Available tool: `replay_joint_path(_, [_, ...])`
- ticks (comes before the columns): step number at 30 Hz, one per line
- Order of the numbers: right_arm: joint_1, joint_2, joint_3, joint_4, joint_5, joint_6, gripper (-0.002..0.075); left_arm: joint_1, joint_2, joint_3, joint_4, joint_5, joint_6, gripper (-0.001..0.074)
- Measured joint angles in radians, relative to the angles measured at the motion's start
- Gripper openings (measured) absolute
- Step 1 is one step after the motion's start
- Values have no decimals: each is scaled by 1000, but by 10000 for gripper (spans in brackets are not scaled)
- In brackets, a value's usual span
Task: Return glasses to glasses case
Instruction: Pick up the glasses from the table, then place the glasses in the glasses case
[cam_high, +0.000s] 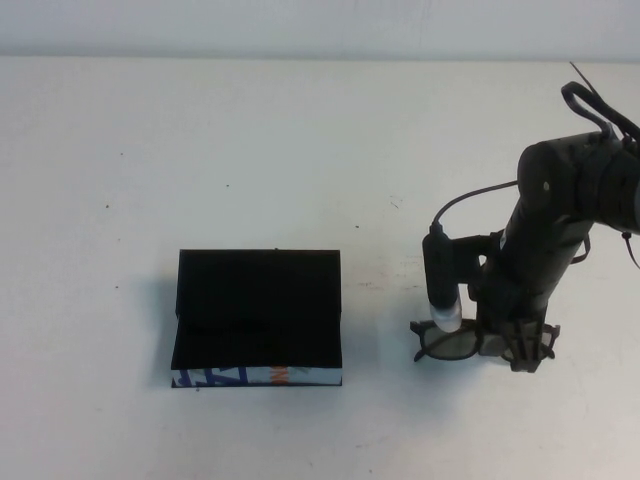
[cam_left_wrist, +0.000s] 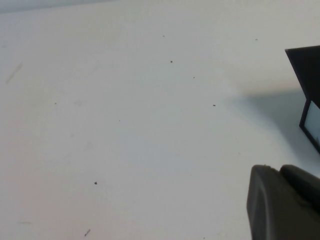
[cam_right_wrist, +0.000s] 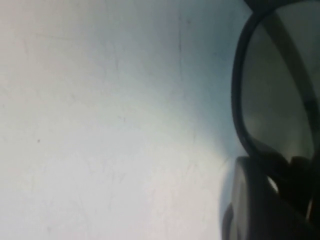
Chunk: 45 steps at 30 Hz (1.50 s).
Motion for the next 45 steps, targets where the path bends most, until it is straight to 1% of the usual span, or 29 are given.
replay_joint_path(5, [2, -8, 0, -13, 44, 0, 66, 0, 0, 0, 0, 0, 0, 1])
replay_joint_path(10, [30, -49, 0, -18, 94, 76, 63, 0, 0, 0, 0, 0, 0, 1])
replay_joint_path(13, [71, -84, -26, -19, 159, 116, 63, 0, 0, 0, 0, 0, 0, 0])
replay_joint_path(16, [133, -92, -103, -19, 223, 136, 63, 0, 0, 0, 0, 0, 0, 0])
replay_joint_path(21, [259, -71, -276, -17, 234, 177, 63, 0, 0, 0, 0, 0, 0, 0])
replay_joint_path(26, [366, 40, -449, -13, 245, 189, 63, 0, 0, 0, 0, 0, 0, 0])
replay_joint_path(30, [415, 152, -583, -13, 246, 247, 63, 0, 0, 0, 0, 0, 0, 0])
replay_joint_path(36, [449, 270, -700, -13, 246, 278, 63, 0, 0, 0, 0, 0, 0, 0])
replay_joint_path(45, [451, 311, -710, -11, 247, 282, 63, 0, 0, 0, 0, 0, 0, 0])
